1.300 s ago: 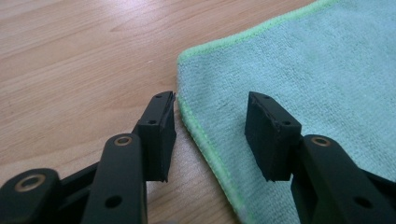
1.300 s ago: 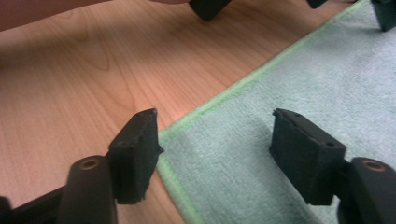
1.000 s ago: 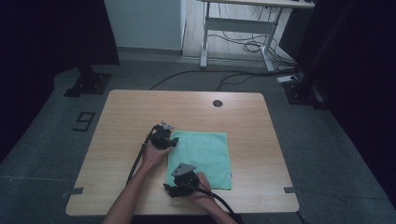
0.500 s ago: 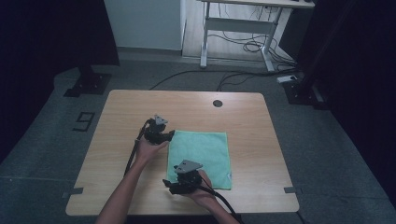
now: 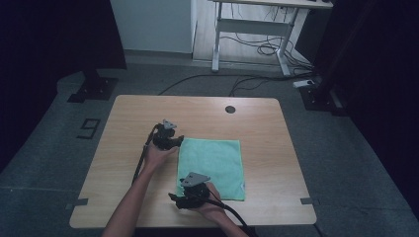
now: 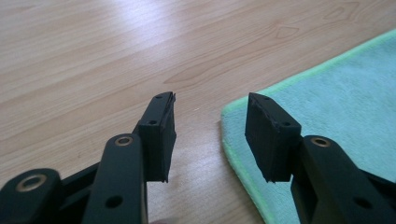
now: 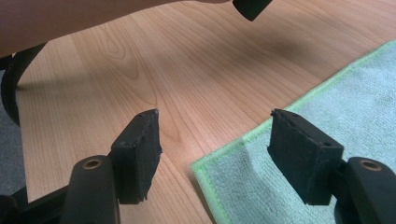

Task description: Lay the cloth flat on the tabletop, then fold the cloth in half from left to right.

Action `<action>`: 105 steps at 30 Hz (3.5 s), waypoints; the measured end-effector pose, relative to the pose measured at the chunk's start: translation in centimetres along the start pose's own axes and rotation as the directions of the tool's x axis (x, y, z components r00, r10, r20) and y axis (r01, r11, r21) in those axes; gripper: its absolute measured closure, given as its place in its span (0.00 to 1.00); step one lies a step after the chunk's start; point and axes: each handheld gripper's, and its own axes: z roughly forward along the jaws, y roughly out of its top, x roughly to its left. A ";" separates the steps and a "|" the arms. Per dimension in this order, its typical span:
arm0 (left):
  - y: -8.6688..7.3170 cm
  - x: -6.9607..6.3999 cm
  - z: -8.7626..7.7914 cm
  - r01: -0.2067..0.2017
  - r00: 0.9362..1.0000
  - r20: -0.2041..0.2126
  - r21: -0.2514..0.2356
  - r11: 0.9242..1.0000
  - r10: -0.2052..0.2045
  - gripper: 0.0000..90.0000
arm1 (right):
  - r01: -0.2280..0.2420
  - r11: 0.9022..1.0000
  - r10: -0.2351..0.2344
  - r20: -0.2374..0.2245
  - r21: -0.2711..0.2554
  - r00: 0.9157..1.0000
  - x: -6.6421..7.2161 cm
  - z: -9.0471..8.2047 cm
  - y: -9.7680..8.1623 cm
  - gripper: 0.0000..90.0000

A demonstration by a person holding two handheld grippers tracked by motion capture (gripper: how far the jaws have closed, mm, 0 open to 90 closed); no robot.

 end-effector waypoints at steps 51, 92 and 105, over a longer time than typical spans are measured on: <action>1.1 -1.7 1.4 -0.003 0.997 0.077 0.067 0.998 -0.002 0.96 | -0.030 0.998 0.022 0.145 0.054 0.989 -0.5 -0.1 -0.7 0.94; 4.5 -2.6 -2.7 -0.014 0.998 0.054 0.024 1.000 0.012 0.96 | -0.085 0.991 0.096 0.101 -0.108 0.990 -0.1 -1.8 1.6 0.94; 4.7 -2.2 -3.4 -0.015 0.999 0.033 0.028 1.000 0.014 0.96 | -0.070 0.989 0.083 0.093 -0.127 0.992 0.8 -1.6 2.7 0.94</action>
